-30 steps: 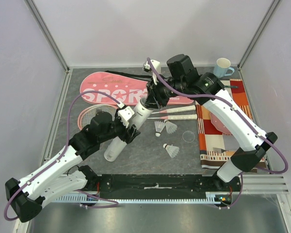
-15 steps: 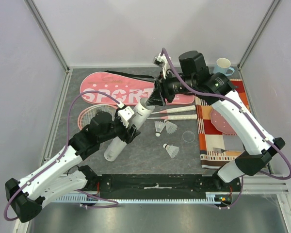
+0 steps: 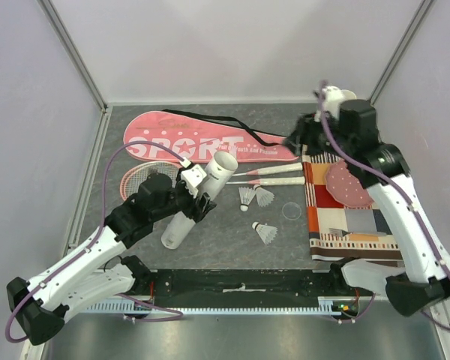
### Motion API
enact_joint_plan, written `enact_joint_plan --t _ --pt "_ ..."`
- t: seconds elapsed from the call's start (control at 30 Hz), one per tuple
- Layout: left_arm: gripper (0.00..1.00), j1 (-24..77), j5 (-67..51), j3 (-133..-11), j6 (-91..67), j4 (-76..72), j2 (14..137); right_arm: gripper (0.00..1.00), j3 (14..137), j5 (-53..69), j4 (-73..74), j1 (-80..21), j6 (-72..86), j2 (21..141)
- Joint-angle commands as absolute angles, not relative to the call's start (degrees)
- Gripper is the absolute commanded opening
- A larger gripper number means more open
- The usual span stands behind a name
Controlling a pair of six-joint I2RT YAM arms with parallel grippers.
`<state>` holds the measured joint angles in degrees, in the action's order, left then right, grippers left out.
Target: Pack up the badminton gear
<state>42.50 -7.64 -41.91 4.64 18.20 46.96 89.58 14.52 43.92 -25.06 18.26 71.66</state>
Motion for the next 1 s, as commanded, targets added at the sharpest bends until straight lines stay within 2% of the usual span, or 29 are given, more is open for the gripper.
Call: enact_joint_plan --t 0.0,0.1,0.2,0.23,0.27,0.37,0.43,0.5,0.6,0.83,0.97 --pt "0.16 42.4 -7.1 -43.3 6.3 17.1 45.5 0.63 75.0 15.4 37.5 -15.5 21.5 65.1" --pt "0.16 42.5 -6.9 -43.3 6.4 17.1 45.5 0.64 64.4 17.5 33.6 -15.6 20.1 63.7" --pt "0.16 42.5 -6.9 -43.3 6.3 17.2 45.7 0.62 53.1 20.0 25.6 -15.6 29.2 61.6" --pt "0.17 42.4 -6.9 -43.2 6.4 17.1 45.6 0.61 45.6 25.3 21.4 -15.9 39.5 60.9" --pt "0.17 42.5 -6.9 -43.3 6.4 17.1 45.7 0.62 41.1 26.7 10.0 -16.3 45.4 60.2" --pt "0.17 42.5 -6.9 -43.5 6.5 17.1 46.1 0.64 29.0 23.2 -5.9 -19.5 59.4 58.8" --pt "0.17 42.5 -7.1 -43.4 6.4 17.1 46.2 0.65 26.7 20.4 -9.3 -21.6 61.8 59.8" --pt "0.17 42.4 -7.4 -43.4 6.3 17.1 46.1 0.70 25.1 16.2 -12.3 -23.5 67.3 61.6" --pt "0.17 42.5 -7.5 -43.5 6.3 17.0 46.2 0.70 22.2 13.9 -19.4 -26.9 73.6 65.7" --pt "0.17 42.5 -7.4 -43.4 6.2 17.1 45.6 0.66 23.5 3.6 -19.8 -30.2 73.0 69.8" --pt "0.17 42.5 -7.4 -43.5 6.4 17.1 45.6 0.59 24.0 0.8 -20.1 -30.7 71.3 72.6"
